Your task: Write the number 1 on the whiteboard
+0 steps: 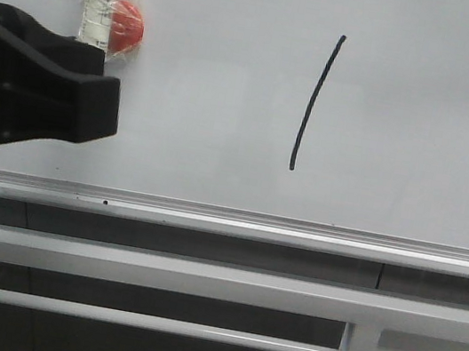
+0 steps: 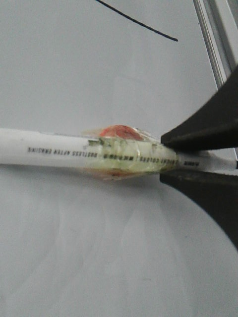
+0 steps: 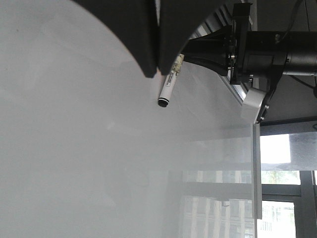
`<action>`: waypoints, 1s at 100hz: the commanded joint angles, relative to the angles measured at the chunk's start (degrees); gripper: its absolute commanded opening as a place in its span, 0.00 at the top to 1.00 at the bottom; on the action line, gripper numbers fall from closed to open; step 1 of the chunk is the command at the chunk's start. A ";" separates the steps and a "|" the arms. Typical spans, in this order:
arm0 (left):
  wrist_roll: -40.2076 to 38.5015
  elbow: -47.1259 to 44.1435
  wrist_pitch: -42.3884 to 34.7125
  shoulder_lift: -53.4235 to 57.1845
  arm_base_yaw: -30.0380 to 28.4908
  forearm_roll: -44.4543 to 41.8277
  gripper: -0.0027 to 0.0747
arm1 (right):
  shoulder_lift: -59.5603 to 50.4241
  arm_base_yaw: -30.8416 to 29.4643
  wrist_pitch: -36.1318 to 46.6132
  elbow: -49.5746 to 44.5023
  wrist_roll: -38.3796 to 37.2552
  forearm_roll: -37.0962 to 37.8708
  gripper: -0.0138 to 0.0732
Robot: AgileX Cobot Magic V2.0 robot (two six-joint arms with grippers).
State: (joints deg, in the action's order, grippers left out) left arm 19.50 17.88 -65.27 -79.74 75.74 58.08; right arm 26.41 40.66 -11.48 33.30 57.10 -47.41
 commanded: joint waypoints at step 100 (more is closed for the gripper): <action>9.97 -2.56 -14.13 7.18 6.44 7.82 0.99 | 0.08 -0.36 2.67 1.50 0.24 0.48 0.91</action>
State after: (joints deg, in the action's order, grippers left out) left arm 23.55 14.61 -65.65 -75.90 80.41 64.75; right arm 26.41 40.66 -11.56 33.30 56.99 -46.80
